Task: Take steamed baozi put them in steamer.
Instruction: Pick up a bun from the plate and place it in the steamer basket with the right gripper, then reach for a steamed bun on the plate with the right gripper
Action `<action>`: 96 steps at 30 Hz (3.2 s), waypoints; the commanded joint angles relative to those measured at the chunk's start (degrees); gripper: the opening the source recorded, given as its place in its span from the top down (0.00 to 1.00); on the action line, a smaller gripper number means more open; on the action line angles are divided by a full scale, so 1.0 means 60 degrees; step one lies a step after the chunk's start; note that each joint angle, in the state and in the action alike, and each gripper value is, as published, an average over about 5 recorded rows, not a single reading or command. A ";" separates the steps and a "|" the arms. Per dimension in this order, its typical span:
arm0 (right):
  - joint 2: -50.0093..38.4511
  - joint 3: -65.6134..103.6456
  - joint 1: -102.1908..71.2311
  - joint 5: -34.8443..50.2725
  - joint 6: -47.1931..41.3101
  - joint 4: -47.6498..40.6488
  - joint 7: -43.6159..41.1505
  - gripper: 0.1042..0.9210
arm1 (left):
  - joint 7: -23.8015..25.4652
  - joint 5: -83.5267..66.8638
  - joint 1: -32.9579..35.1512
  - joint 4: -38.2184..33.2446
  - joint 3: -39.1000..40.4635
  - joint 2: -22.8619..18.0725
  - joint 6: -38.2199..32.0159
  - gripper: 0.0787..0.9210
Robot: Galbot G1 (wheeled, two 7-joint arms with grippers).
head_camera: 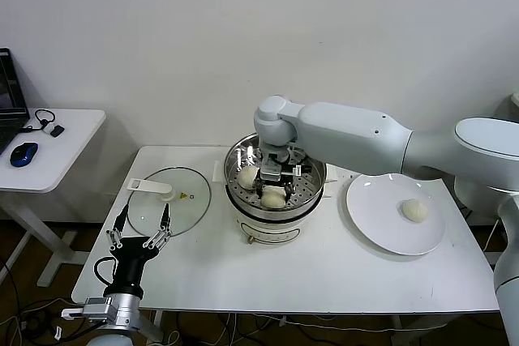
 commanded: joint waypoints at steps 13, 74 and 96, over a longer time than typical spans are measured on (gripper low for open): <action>-0.0515 0.0152 0.0724 0.0606 0.0126 -0.0045 0.0090 0.12 | -0.0001 -0.0020 -0.0007 -0.0009 0.0017 -0.0002 0.0001 0.12; -0.4893 0.5187 -0.3623 -0.2008 -0.2188 -0.5267 -0.0023 0.12 | 0.0002 0.0046 0.0056 -0.0111 0.0267 0.0048 -0.0023 0.12; -0.3564 0.7330 -0.4666 -0.3190 -0.1662 -0.6943 0.0597 0.12 | 0.0000 0.0094 0.0066 0.0013 0.0279 0.0058 0.0000 0.12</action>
